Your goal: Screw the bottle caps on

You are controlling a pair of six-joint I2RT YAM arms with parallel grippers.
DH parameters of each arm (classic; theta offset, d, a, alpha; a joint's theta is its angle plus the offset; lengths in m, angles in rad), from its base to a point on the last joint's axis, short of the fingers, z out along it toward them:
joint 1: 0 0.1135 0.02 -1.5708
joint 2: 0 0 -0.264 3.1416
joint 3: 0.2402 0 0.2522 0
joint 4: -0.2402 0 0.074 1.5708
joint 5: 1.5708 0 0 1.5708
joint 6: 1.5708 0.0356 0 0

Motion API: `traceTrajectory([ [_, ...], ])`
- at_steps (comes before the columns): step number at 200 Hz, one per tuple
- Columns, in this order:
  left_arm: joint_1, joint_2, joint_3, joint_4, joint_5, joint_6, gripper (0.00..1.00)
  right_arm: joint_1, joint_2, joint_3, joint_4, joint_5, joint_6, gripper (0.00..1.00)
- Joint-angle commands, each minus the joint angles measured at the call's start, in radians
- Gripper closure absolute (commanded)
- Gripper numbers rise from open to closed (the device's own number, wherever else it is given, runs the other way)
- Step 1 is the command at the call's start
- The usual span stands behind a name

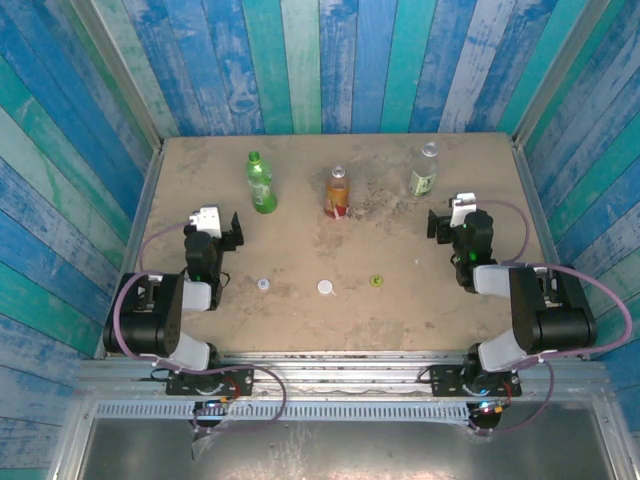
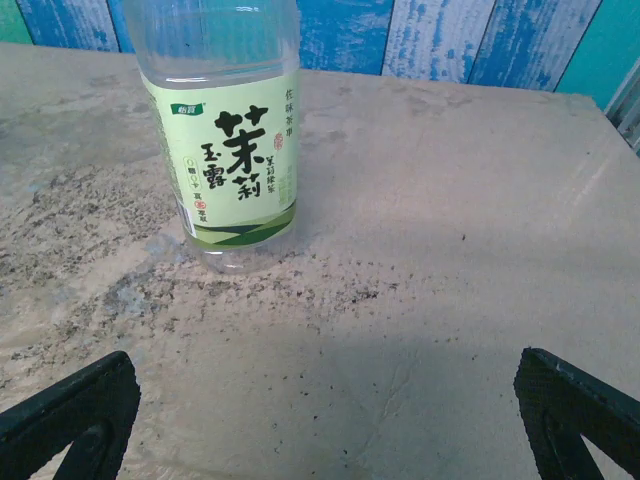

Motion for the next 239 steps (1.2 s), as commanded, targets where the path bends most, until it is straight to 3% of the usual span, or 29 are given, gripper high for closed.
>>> traceTrajectory([
  [1, 0.004, 0.019, 0.016, 0.020, 0.006, -0.003, 0.06, 0.002, 0.008, -0.012, 0.010, 0.007, -0.007, 0.00],
  [186, 0.005, 0.017, 0.013, 0.025, 0.007, 0.001, 0.06, 0.003, 0.005, -0.014, 0.012, 0.007, -0.008, 0.00],
  [216, 0.005, -0.015, 0.034, -0.039, 0.031, 0.015, 0.06, 0.004, -0.033, -0.042, 0.034, 0.009, -0.009, 0.00],
  [239, -0.006, -0.089, 0.045, -0.123, 0.060, 0.030, 0.06, 0.023, -0.119, -0.032, -0.057, 0.033, -0.019, 0.00],
])
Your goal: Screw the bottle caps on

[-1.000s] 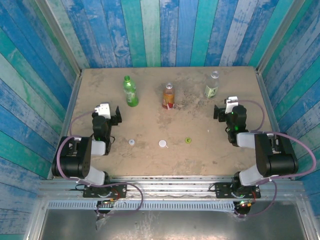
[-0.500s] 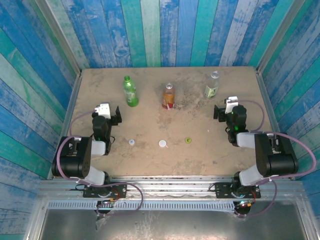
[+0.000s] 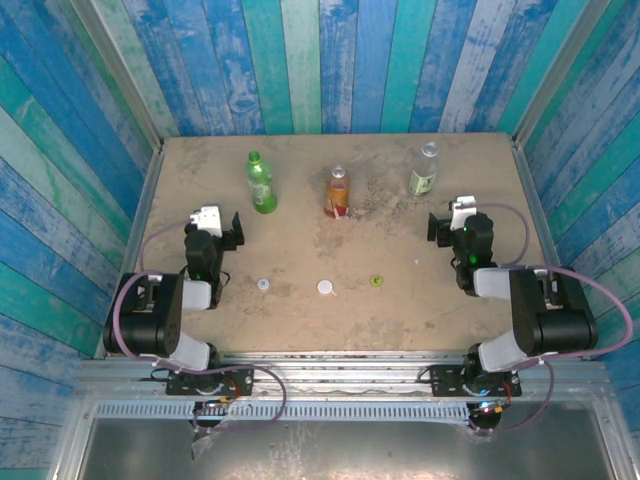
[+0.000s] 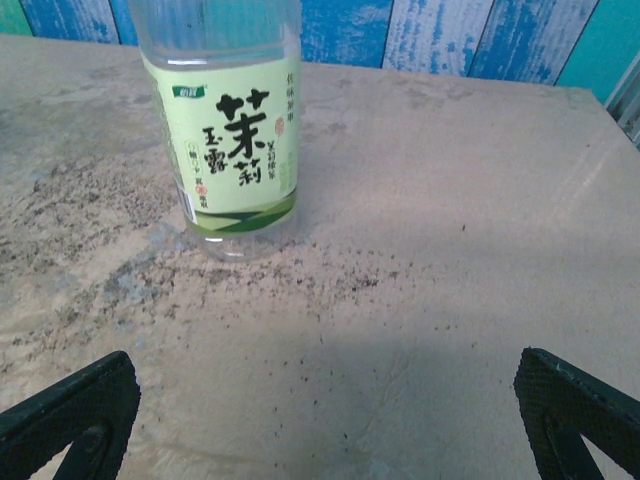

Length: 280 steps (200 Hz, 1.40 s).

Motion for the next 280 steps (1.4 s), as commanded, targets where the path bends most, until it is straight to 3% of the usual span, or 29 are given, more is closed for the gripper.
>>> traceTrajectory([
  [1, -0.007, -0.092, 0.029, -0.087, 0.037, 0.026, 0.06, 0.023, -0.098, 0.002, -0.059, 0.032, -0.018, 0.00],
  [48, -0.124, -0.282, 0.037, -0.195, -0.060, 0.099, 0.06, 0.104, -0.288, 0.070, -0.296, -0.005, -0.015, 0.00],
  [92, -0.145, -0.324, 0.102, -0.220, 0.041, 0.046, 0.06, 0.231, -0.362, 0.191, -0.503, -0.077, 0.039, 0.00],
  [137, -0.144, -0.202, 0.236, -0.216, 0.132, 0.024, 0.06, 0.437, -0.316, 0.351, -0.664, -0.102, 0.012, 0.00],
  [207, -0.145, 0.066, 0.465, -0.269, 0.190, 0.022, 0.06, 0.753, -0.225, 0.489, -0.679, -0.142, -0.116, 0.00],
  [280, -0.144, 0.194, 0.581, -0.421, 0.145, 0.020, 0.06, 0.814, -0.143, 0.539, -0.670, -0.164, -0.123, 0.00],
])
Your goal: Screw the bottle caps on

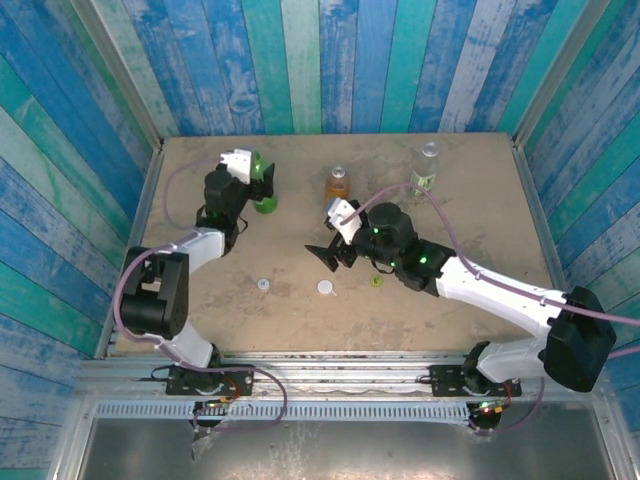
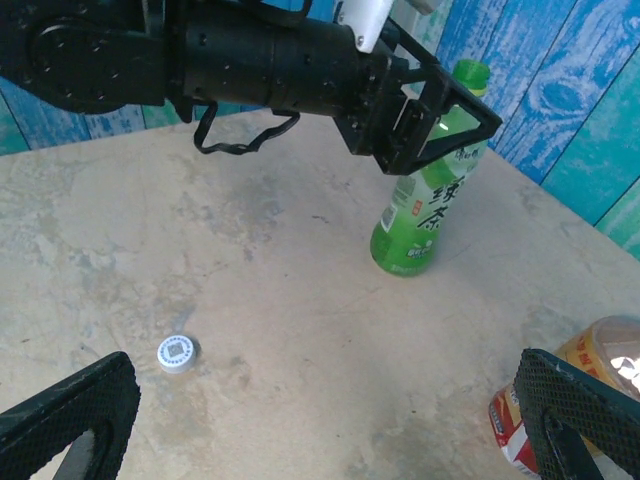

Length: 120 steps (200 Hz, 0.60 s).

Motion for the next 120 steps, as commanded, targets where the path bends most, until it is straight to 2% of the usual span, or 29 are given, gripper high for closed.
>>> traceTrajectory([
  [1, -0.004, 0.059, 0.041, -0.078, -0.010, -0.009, 0.06, 0.009, 0.014, 0.013, -0.006, -0.005, -0.014, 0.00],
  [80, -0.004, 0.122, 0.095, -0.143, 0.021, 0.006, 0.06, 0.010, 0.020, 0.002, 0.003, 0.001, 0.003, 0.00],
  [99, -0.004, 0.128, 0.111, -0.169, 0.031, 0.007, 0.00, 0.010, 0.022, 0.000, 0.004, 0.003, 0.008, 0.00],
  [120, -0.003, 0.131, 0.116, -0.179, 0.044, 0.005, 0.07, 0.011, 0.023, -0.007, 0.010, 0.008, 0.010, 0.00],
])
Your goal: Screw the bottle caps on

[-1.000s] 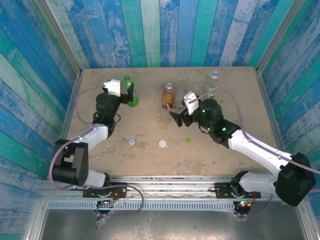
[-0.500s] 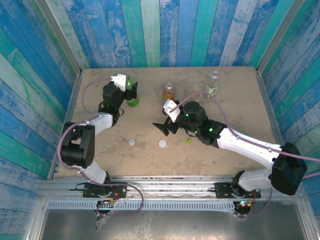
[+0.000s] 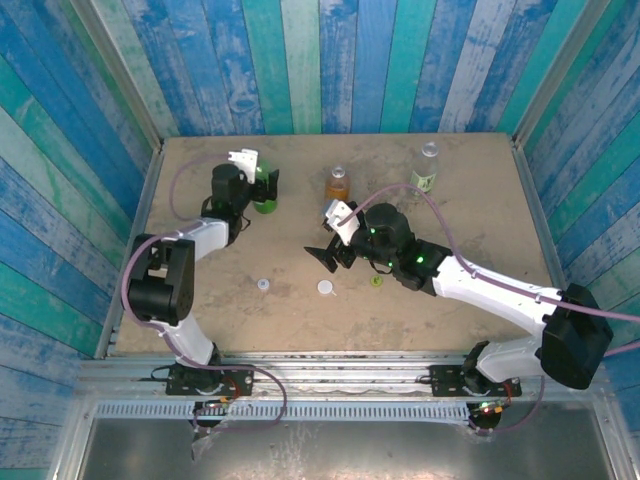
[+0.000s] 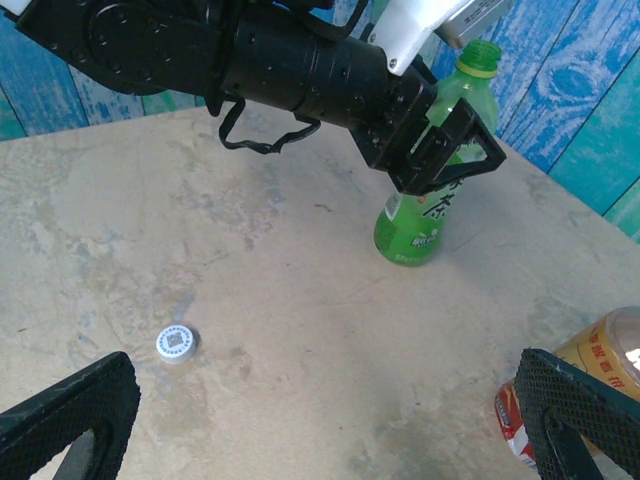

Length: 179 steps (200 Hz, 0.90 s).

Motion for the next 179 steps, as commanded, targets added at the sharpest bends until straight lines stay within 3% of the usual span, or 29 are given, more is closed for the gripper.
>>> traceTrajectory([
  [1, -0.003, 0.039, 0.026, -0.033, 0.032, 0.001, 0.07, 0.006, 0.007, -0.008, 0.011, 0.007, 0.011, 0.00],
  [93, -0.003, 0.026, 0.013, -0.040, 0.041, 0.006, 0.45, 0.006, 0.016, -0.016, 0.014, 0.024, 0.015, 0.00],
  [149, -0.005, -0.045, -0.016, -0.078, 0.082, 0.004, 0.46, 0.006, -0.005, -0.032, 0.021, 0.066, 0.054, 0.00],
  [179, -0.017, -0.129, -0.073, -0.076, 0.130, 0.006, 0.46, 0.003, -0.050, -0.076, 0.024, 0.196, 0.125, 0.00],
])
